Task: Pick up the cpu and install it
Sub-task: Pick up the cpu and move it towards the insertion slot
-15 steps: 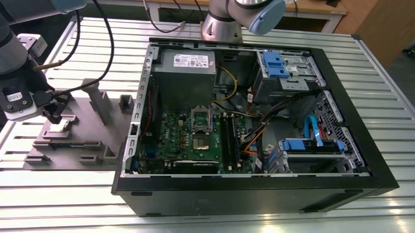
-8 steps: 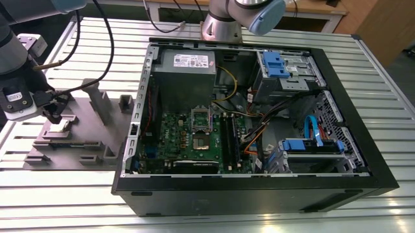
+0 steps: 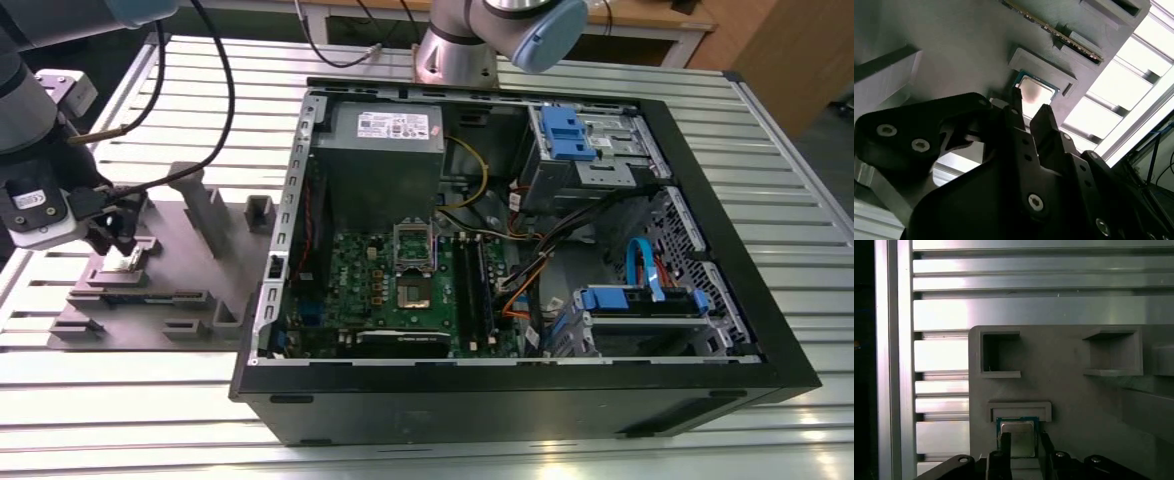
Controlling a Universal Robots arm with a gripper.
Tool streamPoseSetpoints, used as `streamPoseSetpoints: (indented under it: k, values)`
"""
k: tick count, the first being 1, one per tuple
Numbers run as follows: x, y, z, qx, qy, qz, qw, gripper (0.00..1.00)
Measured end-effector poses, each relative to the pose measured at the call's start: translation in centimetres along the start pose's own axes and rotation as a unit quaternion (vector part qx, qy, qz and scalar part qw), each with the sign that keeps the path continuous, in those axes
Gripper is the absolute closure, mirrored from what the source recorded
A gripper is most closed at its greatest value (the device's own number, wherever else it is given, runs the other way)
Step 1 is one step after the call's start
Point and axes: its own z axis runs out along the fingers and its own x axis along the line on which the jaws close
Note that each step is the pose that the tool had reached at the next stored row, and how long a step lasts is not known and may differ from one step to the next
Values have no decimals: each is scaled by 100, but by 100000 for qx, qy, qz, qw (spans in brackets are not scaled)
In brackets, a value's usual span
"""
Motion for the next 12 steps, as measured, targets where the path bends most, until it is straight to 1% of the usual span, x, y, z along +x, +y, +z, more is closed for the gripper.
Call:
streamPoseSetpoints:
  k: [1, 2, 5, 6, 7, 9, 12]
  values:
    - [0, 0, 0, -1, 1, 0, 100000, 65]
    - [0, 0, 0, 0, -1, 0, 100000, 65]
    - [0, 0, 0, 3, -1, 0, 100000, 47]
    - [0, 0, 0, 5, -2, -1, 100000, 47]
    - [0, 0, 0, 9, -1, -2, 100000, 41]
    - [1, 0, 0, 19, -2, 0, 100000, 41]
    - [1, -1, 25, 144, -7, -16, 100000, 41]
